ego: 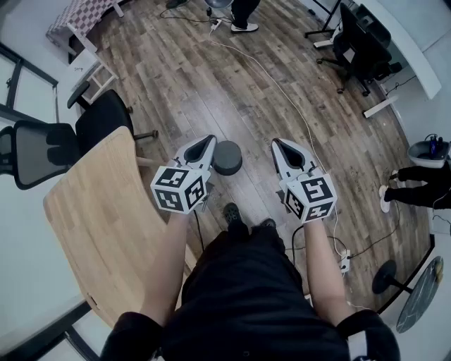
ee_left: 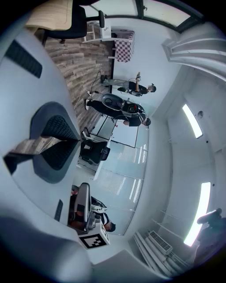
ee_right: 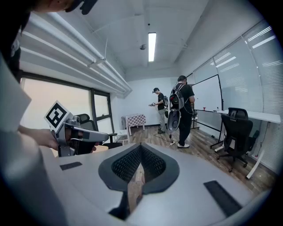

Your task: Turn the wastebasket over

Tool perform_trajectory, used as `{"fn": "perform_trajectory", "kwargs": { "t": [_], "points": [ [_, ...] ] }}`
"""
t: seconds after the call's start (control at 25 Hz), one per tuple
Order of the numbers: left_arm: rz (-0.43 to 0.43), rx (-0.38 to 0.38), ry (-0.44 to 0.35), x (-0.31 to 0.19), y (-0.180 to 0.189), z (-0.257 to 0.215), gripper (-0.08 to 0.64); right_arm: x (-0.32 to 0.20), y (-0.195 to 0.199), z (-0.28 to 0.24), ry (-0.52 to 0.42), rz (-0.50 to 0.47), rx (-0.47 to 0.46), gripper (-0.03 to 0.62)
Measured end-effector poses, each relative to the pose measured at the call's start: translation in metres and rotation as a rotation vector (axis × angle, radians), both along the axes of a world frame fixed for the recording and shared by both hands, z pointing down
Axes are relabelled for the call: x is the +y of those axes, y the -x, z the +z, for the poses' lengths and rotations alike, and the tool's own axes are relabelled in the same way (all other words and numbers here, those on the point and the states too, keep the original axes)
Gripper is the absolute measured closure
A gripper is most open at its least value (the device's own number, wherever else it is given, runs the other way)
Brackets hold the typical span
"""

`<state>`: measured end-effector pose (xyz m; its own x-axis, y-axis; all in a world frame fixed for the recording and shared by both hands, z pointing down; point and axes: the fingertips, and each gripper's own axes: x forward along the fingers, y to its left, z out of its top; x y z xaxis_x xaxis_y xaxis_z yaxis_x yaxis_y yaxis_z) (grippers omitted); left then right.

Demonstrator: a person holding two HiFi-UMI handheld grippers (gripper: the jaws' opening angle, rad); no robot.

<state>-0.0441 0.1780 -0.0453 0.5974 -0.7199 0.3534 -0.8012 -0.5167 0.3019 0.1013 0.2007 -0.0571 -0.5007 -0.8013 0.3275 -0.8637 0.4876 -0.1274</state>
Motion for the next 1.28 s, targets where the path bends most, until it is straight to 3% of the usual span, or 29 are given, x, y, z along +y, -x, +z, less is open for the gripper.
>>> {"fn": "perform_trajectory", "kwargs": {
  "t": [0.48, 0.72, 1.28],
  "points": [
    [-0.004, -0.006, -0.013, 0.002, -0.001, -0.009, 0.541, 0.003, -0.001, -0.008, -0.021, -0.007, -0.005, 0.560],
    [0.011, -0.012, -0.017, 0.001, 0.002, -0.012, 0.541, -0.003, -0.011, -0.015, -0.025, 0.067, -0.093, 0.560],
    [0.061, -0.022, 0.096, -0.004, -0.018, 0.037, 0.541, 0.001, -0.028, 0.039, 0.113, 0.131, -0.065, 0.558]
  ]
}}
